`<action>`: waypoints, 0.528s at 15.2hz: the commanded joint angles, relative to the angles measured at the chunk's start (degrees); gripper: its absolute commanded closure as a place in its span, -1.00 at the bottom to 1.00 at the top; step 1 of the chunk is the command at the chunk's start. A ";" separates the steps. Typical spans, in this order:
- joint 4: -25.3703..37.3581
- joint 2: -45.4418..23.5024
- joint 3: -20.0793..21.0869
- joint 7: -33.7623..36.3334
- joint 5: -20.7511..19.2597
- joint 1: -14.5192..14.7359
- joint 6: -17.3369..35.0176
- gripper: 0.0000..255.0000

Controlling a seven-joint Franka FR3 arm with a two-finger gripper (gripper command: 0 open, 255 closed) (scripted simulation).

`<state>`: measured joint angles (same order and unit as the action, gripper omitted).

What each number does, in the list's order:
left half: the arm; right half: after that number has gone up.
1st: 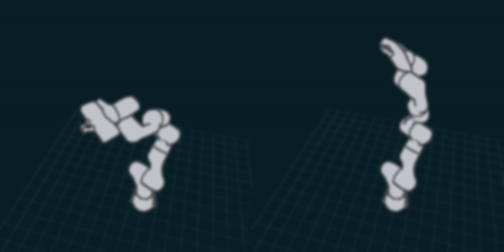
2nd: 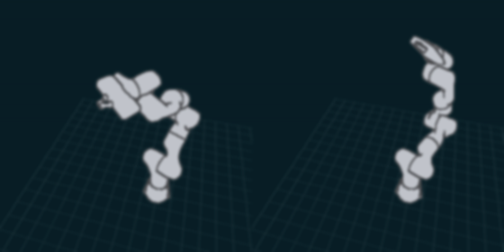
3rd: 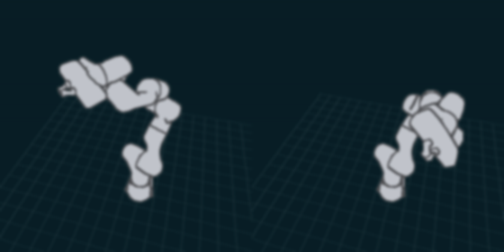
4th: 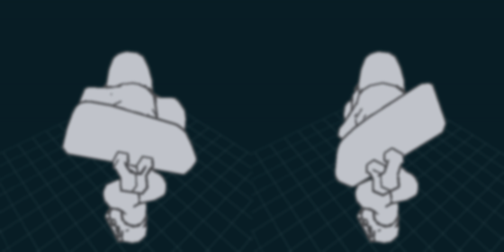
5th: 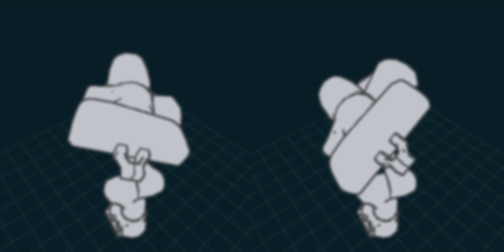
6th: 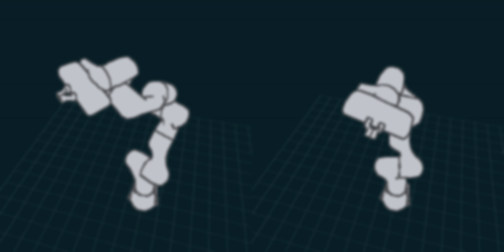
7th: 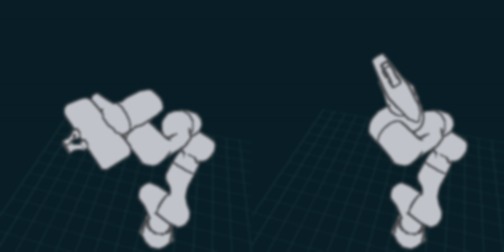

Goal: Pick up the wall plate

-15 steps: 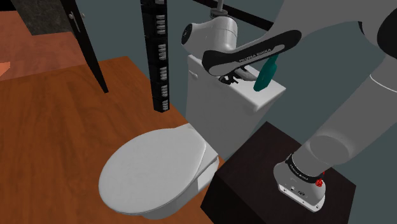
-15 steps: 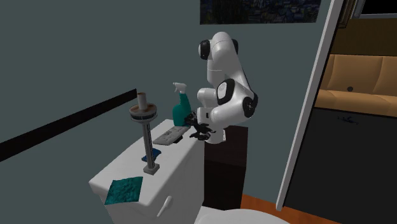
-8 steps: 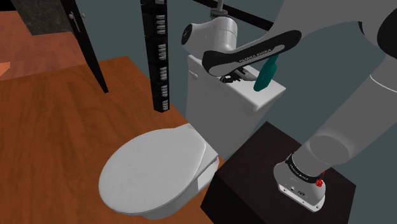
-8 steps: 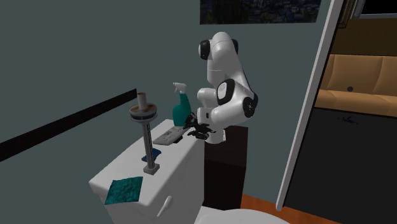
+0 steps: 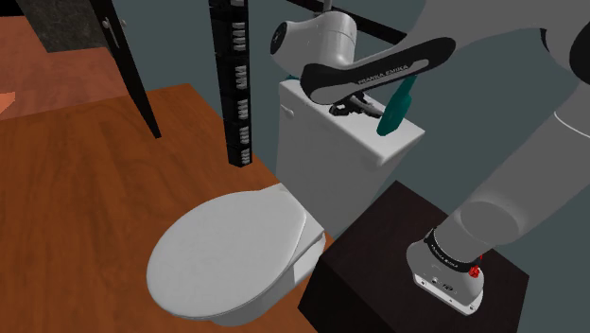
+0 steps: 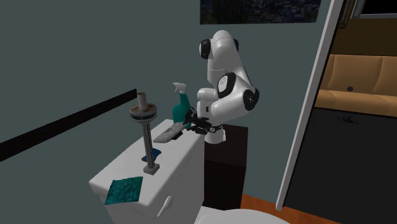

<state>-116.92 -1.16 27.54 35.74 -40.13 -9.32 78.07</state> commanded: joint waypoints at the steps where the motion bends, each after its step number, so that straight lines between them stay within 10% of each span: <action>1: 0.96 0.55 0.06 -0.95 0.07 0.06 -1.12 1.00; 8: 4.24 2.21 0.11 -4.30 -0.05 0.11 -4.60 1.00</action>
<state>-113.26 0.88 27.68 31.99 -40.07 -9.19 73.99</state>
